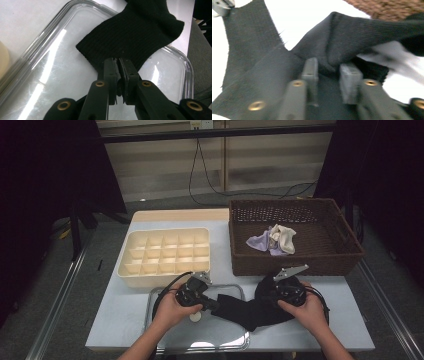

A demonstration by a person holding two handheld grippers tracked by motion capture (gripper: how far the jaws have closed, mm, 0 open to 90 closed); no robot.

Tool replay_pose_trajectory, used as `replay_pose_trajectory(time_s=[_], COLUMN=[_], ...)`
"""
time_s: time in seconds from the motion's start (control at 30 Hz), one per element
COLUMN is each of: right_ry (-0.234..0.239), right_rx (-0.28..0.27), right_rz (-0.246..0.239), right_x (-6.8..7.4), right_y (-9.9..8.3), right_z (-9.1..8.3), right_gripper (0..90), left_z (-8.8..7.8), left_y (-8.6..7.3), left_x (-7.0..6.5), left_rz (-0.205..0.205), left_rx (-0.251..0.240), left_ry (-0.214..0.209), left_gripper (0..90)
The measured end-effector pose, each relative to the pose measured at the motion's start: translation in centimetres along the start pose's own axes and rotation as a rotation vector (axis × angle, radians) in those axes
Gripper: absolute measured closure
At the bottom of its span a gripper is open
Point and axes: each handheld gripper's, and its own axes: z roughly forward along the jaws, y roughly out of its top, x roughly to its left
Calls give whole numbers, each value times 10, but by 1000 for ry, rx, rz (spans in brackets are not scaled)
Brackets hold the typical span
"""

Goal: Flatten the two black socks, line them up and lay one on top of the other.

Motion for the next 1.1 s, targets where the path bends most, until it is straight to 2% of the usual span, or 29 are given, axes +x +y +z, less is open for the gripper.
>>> replay_pose_trajectory(time_s=[0.03, 0.07, 0.13, 0.17, 0.27, 0.3, 0.37, 0.53, 0.57, 0.63, 0.7, 0.73, 0.77, 0.83, 0.87, 0.9, 0.97, 1.0, 1.07, 1.1], right_ry=[12, 14, 31, 32, 27, 27, 23, 17, 10, -10, -37, -41, -48, -45, -43, -35, -27, -17, -16, -8], right_rx=[1, 1, -9, -10, -18, -23, -28, -44, -47, -62, -80, -89, -88, -87, -76, -68, -51, -43, -41, -42], right_rz=[6, 19, 40, 48, 50, 50, 59, 67, 67, 72, 79, 93, 85, 79, 75, 76, 64, 69, 60, 59], right_x=[0, -1, -4, -5, -6, -8, -11, -16, -17, -18, -20, -21, -23, -23, -23, -22, -19, -18, -15, -14], right_y=[0, 0, 0, -1, -1, -1, -2, -2, -3, -3, -3, -3, -2, -2, -2, -2, -4, -5, -9, -10], right_z=[0, 0, -1, -2, -5, -6, -10, -18, -19, -20, -22, -23, -22, -21, -19, -16, -12, -10, -7, -7], right_gripper=[778, 787, 804, 807, 806, 805, 802, 794, 778, 719, 642, 613, 574, 573, 581, 599, 660, 675, 734, 767], left_z=[0, 0, 1, 1, 0, 0, -1, -3, -4, -5, -5, -6, -6, -6, -5, -3, 0, 4, 10, 13], left_y=[0, 0, -1, -2, -2, -2, -2, -3, -3, -3, -2, -1, 0, 2, 2, 3, 4, 3, 2, 2], left_x=[0, -1, 0, 1, 2, 1, 4, 5, 6, 7, 6, 5, 5, 3, 1, -1, -3, -3, -5, -5], left_rz=[7, -13, -24, -18, -16, -37, -21, -41, -36, -25, -39, -39, -33, -8, -1, 28, 69, 74, 113, 120], left_rx=[6, -2, 11, 5, 15, 14, 7, -12, -13, -15, -58, -59, -86, -99, -109, -126, -108, -136, -111, -121], left_ry=[4, 1, 3, -7, 3, 14, -1, -3, -8, 9, -15, -17, -21, -26, -20, -13, 5, -2, 3, 6], left_gripper=[843, 844, 854, 856, 858, 859, 860, 860, 859, 840, 743, 713, 599, 586, 543, 481, 473, 459, 440, 425])
